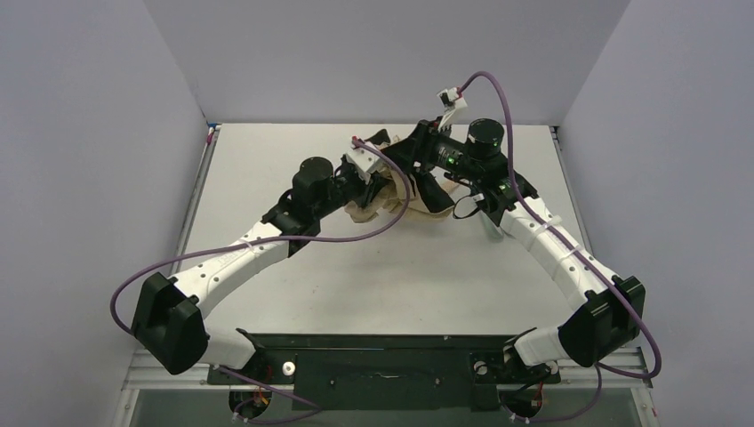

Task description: Open the umbrella

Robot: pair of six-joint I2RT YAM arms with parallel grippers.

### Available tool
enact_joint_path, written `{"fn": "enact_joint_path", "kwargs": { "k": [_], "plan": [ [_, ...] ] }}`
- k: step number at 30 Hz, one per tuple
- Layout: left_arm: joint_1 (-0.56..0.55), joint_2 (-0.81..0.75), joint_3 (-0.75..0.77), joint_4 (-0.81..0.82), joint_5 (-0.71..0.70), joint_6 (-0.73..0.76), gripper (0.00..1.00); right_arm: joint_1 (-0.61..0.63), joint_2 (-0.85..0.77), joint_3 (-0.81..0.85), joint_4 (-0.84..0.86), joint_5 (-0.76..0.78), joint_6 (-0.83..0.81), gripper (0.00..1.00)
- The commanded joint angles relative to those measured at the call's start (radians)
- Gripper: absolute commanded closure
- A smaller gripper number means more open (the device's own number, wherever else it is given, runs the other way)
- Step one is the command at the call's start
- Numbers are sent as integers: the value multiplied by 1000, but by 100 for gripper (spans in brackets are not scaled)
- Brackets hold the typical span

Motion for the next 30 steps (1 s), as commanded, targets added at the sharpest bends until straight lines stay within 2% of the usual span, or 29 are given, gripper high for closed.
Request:
{"fn": "enact_joint_path", "kwargs": {
  "k": [1, 2, 3, 15, 22, 30],
  "plan": [
    [1, -42, -32, 56, 19, 49, 89, -1, -42, 36, 150, -59, 73, 100],
    [0, -44, -36, 37, 18, 50, 98, -9, -40, 43, 151, -57, 78, 100],
    [2, -50, -39, 27, 17, 50, 100, -14, -35, 48, 152, -55, 80, 100],
    [12, -88, -124, -74, -22, 77, 100, -100, -6, 153, 143, -28, 86, 100],
    [16, -81, -145, -132, -72, 106, 100, -129, -10, 163, 144, -18, 104, 100],
    [24, -76, -151, -155, -67, 115, 100, -156, -8, 161, 141, -11, 99, 100]
  ]
}}
